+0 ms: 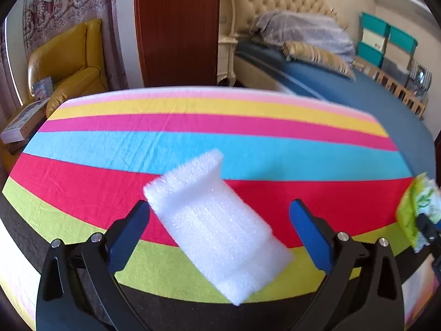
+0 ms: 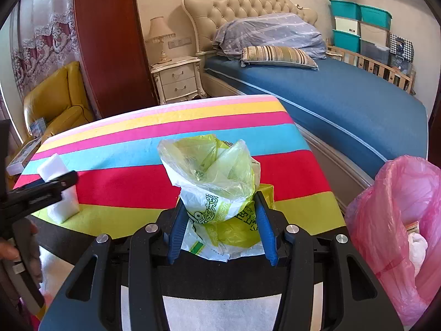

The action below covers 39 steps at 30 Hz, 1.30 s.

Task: Collect trash
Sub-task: 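Grasp the white foam sheet with the left tool while the right tool holds the green bag, then carry the foam sheet and green bag over the pink bin while both tools open to drop them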

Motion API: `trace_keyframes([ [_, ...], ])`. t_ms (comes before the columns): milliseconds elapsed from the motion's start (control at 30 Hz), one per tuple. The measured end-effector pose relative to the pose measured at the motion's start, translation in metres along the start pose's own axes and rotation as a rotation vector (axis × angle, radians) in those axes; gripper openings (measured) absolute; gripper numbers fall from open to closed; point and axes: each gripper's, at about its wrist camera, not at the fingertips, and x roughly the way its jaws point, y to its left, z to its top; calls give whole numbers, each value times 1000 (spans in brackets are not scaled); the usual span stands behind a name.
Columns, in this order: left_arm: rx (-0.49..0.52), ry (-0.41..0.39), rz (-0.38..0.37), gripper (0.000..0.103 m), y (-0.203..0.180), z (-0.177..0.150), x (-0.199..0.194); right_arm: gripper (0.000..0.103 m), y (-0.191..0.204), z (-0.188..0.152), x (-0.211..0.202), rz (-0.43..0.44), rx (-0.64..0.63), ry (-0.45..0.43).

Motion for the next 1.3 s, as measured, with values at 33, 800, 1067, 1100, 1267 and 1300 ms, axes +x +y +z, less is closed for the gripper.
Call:
trace_keyframes([
  [33,5,16,5,98,1,0,1,46,1,0,0,0,-3,0],
  [800,124,-46,-155,53,54,-26,-31,46,46,-55,-61,58,-22,-23],
  [1067,206,-122,-206,53,42,-62,-68,46,63,-79,-82,74,-17,-17],
  [1100,209,-129,-214,53,43,-68,-73,46,65,-82,-84,74,-18,-17],
  [1267,216,-172,-248,53,47,-93,-98,46,78,-90,-97,76,-32,-36],
  [1300,219,-183,-251,53,46,-96,-103,46,80,-90,-99,78,-35,-40],
])
